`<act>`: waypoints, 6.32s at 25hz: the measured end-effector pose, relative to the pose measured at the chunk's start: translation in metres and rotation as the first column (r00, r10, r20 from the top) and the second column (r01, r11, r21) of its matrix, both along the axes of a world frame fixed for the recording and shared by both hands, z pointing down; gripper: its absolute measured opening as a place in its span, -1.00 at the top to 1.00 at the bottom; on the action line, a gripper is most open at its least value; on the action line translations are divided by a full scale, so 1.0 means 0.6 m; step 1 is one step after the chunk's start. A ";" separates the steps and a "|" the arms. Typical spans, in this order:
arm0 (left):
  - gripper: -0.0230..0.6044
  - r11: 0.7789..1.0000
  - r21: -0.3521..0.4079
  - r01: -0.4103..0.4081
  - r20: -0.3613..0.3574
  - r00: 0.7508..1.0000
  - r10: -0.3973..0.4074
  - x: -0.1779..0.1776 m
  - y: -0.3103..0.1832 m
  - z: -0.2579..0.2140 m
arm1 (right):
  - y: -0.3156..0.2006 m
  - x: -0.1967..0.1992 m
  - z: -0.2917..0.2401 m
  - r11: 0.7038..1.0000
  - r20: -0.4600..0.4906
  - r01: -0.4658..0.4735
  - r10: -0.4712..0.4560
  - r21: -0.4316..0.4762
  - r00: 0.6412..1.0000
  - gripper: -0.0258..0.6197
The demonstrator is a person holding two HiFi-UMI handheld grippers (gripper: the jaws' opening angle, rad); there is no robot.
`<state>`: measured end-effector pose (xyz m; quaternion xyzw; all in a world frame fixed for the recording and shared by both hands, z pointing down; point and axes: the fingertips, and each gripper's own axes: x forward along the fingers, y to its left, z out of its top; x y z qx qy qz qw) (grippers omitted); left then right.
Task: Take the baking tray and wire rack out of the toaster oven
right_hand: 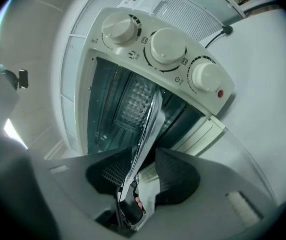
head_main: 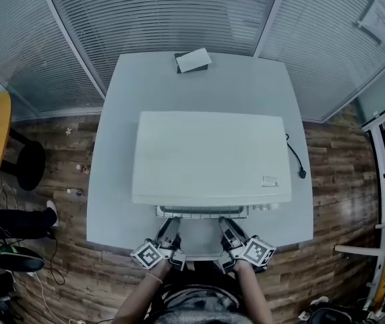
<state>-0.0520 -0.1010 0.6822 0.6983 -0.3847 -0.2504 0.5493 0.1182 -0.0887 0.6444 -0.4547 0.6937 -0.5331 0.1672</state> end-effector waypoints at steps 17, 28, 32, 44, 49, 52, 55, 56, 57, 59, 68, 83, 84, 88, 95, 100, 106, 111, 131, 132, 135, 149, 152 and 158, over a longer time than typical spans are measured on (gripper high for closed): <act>0.41 0.997 0.043 -0.069 -0.018 0.997 0.070 0.025 0.012 -0.029 | 0.019 -0.017 0.023 0.995 -0.057 0.085 -0.088 -0.053 0.995 0.59; 0.54 0.995 0.051 -0.082 -0.027 0.996 0.083 0.021 0.007 -0.046 | 0.001 -0.052 0.008 0.989 -0.068 0.137 -0.140 -0.046 0.988 0.55; 0.56 0.994 0.078 -0.081 -0.029 0.996 0.084 0.024 0.001 -0.056 | -0.011 -0.054 0.000 0.993 -0.048 0.115 -0.117 -0.033 0.992 0.54; 0.59 0.990 0.094 -0.107 -0.018 0.994 0.109 0.019 0.000 -0.068 | -0.035 -0.033 -0.001 0.999 -0.192 0.032 -0.033 -0.011 0.981 0.51; 0.59 0.989 0.115 -0.093 -0.015 0.995 0.096 0.013 -0.010 -0.075 | -0.043 -0.033 -0.023 1.000 -0.075 0.009 -0.007 0.028 0.997 0.39; 0.57 0.986 0.134 -0.098 -0.009 0.995 0.100 0.012 -0.013 -0.082 | -0.059 -0.029 -0.034 0.999 -0.037 -0.023 0.025 0.043 0.999 0.39; 0.57 0.986 0.131 -0.105 -0.008 0.994 0.107 0.013 -0.011 -0.080 | -0.069 -0.014 -0.021 0.998 -0.057 -0.058 0.058 0.007 0.997 0.44; 0.57 0.985 0.131 -0.110 -0.006 0.994 0.112 0.014 -0.009 -0.079 | -0.070 -0.012 -0.018 0.998 -0.050 -0.066 0.066 -0.001 0.997 0.47; 0.57 0.984 0.131 -0.119 -0.002 0.993 0.120 0.015 -0.007 -0.079 | -0.071 -0.011 -0.016 0.997 -0.041 -0.072 0.072 -0.009 0.997 0.50; 0.57 0.981 0.131 -0.142 0.004 0.990 0.143 0.017 -0.002 -0.077 | -0.069 -0.012 -0.011 0.995 -0.013 -0.086 0.086 -0.040 0.996 0.50; 0.49 0.982 0.058 -0.181 0.087 0.981 0.176 0.033 -0.009 -0.023 | -0.082 -0.016 -0.025 0.996 0.045 -0.086 0.086 -0.004 0.995 0.56; 0.38 0.963 -0.238 0.129 -0.242 0.952 -0.187 0.023 -0.051 -0.001 | -0.075 -0.016 -0.025 0.992 -0.030 -0.124 0.123 -0.038 0.992 0.74; 0.45 0.959 -0.244 0.143 -0.256 0.944 -0.206 0.023 -0.053 -0.001 | -0.073 -0.014 -0.021 0.990 -0.041 -0.128 0.126 -0.055 0.991 0.75; 0.57 0.961 -0.234 0.145 -0.238 0.950 -0.201 0.023 -0.053 -0.002 | -0.071 -0.006 -0.014 0.986 -0.084 -0.141 0.134 -0.091 0.987 0.71; 0.64 0.962 -0.242 0.124 -0.228 0.957 -0.181 0.024 -0.050 -0.011 | -0.078 0.048 -0.006 0.965 -0.108 -0.242 0.231 -0.098 0.967 0.39; 0.78 0.974 -0.196 0.114 -0.193 0.969 -0.152 0.020 -0.048 -0.026 | -0.082 0.042 -0.014 0.972 -0.038 -0.215 0.212 -0.091 0.977 0.52; 0.78 0.975 -0.179 0.134 -0.200 0.965 -0.169 0.017 -0.034 -0.030 | -0.063 0.040 -0.020 0.967 -0.009 -0.230 0.231 -0.107 0.973 0.55; 0.78 0.974 -0.181 0.139 -0.194 0.966 -0.174 0.013 -0.010 -0.039 | -0.038 0.038 -0.026 0.972 -0.003 -0.207 0.208 -0.115 0.978 0.55; 0.26 0.951 -0.180 0.251 -0.158 0.947 -0.280 -0.009 0.038 -0.021 | 0.043 0.022 -0.033 0.983 0.062 -0.116 0.126 -0.140 0.990 0.63; 0.27 0.948 -0.188 0.257 -0.169 0.942 -0.289 -0.010 0.032 -0.018 | 0.045 0.020 -0.032 0.983 0.064 -0.116 0.125 -0.139 0.990 0.63; 0.55 0.940 -0.227 0.256 -0.180 0.937 -0.299 -0.009 0.031 -0.005 | 0.050 0.022 -0.027 0.983 0.048 -0.125 0.132 -0.138 0.990 0.63; 0.60 0.948 -0.289 0.135 -0.174 0.966 -0.191 -0.011 0.061 0.002 | 0.040 0.086 -0.023 0.971 -0.109 -0.233 0.225 -0.063 0.968 0.63; 0.60 0.949 -0.292 0.120 -0.181 0.967 -0.178 -0.011 0.071 0.001 | 0.051 0.087 -0.024 0.966 -0.100 -0.251 0.245 -0.064 0.965 0.63; 0.60 0.945 -0.313 0.094 -0.177 0.972 -0.156 -0.018 0.112 -0.003 | 0.093 0.083 -0.023 0.951 -0.039 -0.299 0.297 -0.076 0.954 0.64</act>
